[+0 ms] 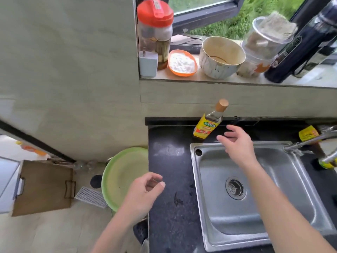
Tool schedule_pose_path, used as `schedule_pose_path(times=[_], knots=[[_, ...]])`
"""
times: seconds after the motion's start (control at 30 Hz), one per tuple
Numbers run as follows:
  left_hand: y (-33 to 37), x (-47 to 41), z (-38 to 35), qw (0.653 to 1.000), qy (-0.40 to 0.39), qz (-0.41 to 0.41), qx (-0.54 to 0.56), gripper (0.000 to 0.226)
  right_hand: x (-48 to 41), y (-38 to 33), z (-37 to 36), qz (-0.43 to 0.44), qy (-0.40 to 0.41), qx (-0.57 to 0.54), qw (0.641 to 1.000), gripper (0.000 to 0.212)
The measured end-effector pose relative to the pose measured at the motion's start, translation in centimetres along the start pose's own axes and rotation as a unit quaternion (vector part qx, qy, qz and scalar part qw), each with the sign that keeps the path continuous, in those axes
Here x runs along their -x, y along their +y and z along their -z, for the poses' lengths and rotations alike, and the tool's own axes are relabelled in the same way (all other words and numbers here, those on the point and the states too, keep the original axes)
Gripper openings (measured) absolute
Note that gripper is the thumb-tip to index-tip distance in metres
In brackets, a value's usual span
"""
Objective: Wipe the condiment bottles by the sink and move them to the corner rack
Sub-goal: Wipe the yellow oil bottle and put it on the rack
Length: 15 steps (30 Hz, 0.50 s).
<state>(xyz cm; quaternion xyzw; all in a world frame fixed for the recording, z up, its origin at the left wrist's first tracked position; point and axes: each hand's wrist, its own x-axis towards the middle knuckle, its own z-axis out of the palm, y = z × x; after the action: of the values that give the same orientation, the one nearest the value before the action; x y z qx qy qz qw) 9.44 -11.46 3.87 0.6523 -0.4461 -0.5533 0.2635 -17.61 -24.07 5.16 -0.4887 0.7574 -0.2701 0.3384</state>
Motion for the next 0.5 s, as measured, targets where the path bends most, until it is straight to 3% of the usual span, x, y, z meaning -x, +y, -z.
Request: schedule_pose_path(times=[0.13, 0.3, 0.5], knots=[[-0.8, 0.8, 2.0, 0.999, 0.032, 0.025, -0.016, 0.009, -6.1, -1.7, -1.8, 0.02, 0.024, 0.037, 0.999, 0.084], [-1.4, 1.2, 3.1, 0.997, 0.055, 0.041, -0.029, 0.01, -9.3, -0.8, -3.7, 0.025, -0.027, 0.027, 0.999, 0.068], [-0.4, -0.7, 1.5, 0.998, 0.022, 0.028, -0.048, 0.012, -9.5, -0.1, -3.8, 0.044, -0.017, 0.041, 0.998, 0.067]])
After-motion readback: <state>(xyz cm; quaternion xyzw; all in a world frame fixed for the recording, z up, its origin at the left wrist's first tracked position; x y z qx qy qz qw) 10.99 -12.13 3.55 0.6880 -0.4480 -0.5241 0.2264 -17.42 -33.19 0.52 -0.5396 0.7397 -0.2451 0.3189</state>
